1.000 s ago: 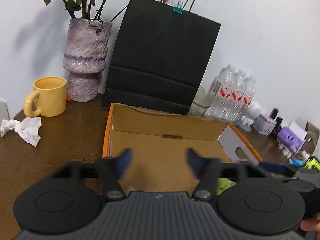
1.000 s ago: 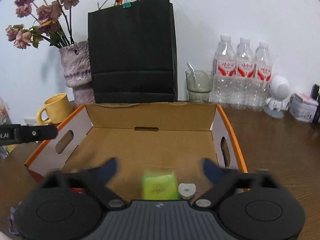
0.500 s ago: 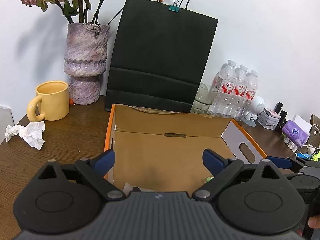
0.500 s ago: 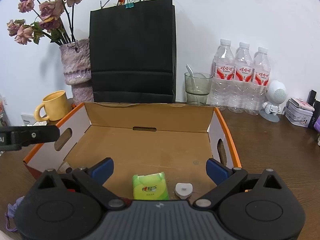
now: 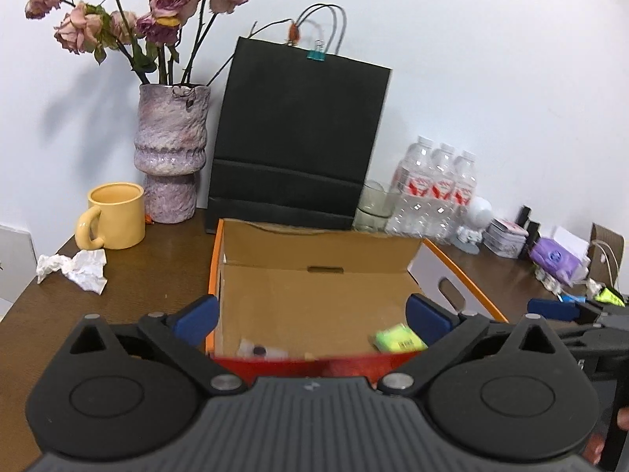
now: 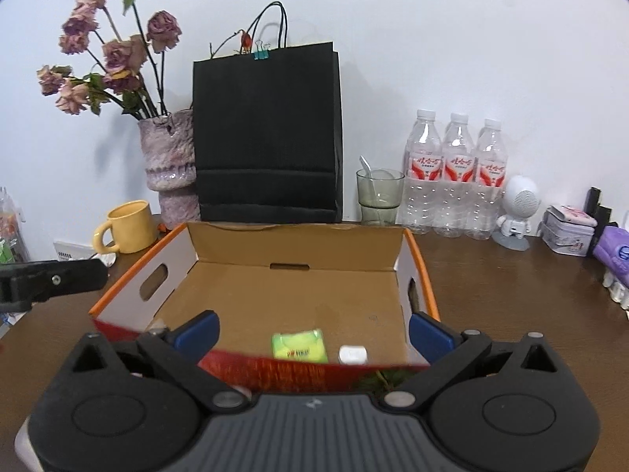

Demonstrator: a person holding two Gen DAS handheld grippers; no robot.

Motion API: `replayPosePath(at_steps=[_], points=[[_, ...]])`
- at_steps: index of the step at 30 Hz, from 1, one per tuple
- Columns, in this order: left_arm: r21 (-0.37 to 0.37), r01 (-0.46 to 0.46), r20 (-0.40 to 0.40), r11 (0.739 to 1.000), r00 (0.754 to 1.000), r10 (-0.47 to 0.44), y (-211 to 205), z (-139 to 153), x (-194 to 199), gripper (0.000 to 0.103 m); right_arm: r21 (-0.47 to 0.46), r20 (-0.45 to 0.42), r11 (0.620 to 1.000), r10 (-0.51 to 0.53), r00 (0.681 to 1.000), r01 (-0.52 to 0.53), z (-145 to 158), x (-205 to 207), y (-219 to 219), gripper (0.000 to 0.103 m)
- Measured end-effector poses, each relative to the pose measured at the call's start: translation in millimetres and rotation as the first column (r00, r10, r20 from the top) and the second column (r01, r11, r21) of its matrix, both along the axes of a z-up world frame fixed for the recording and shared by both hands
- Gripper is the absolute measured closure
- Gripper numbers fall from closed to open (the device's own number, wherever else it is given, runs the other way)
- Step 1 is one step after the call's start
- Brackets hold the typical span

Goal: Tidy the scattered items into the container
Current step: 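Grasp the plush hamster with the right gripper while the left grasps the swab container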

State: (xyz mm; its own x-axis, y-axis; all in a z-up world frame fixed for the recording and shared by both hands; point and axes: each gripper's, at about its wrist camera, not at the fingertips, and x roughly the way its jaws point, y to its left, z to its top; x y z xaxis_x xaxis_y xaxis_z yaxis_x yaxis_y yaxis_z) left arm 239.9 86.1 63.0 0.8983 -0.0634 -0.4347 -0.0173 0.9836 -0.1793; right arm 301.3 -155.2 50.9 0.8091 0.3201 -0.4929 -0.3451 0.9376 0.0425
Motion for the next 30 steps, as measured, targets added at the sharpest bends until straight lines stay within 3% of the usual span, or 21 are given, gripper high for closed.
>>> replayPosePath(at_steps=[9,15,30], points=[[0.027,0.027,-0.020,0.999,0.999,-0.026,-22.5,-32.9,-66.3,0.000,-0.021,-0.042,1.000,0.011,0.999,-0.012,-33.8,-65.1,-25.3,0.000],[0.056,0.015,-0.055,0.998,0.998,-0.012,-33.7,-55.1,-89.8,0.000,-0.053,-0.087,0.997,0.044,0.995,-0.048,-62.4,-91.4,-22.7,0.000],[0.105,-0.043,-0.127,0.994,0.990,0.056,-44.2,-87.9,-75.8,0.000,-0.088,-0.055,0.990,0.107,0.993,-0.112,-80.8,-70.7,-0.2,0.000]])
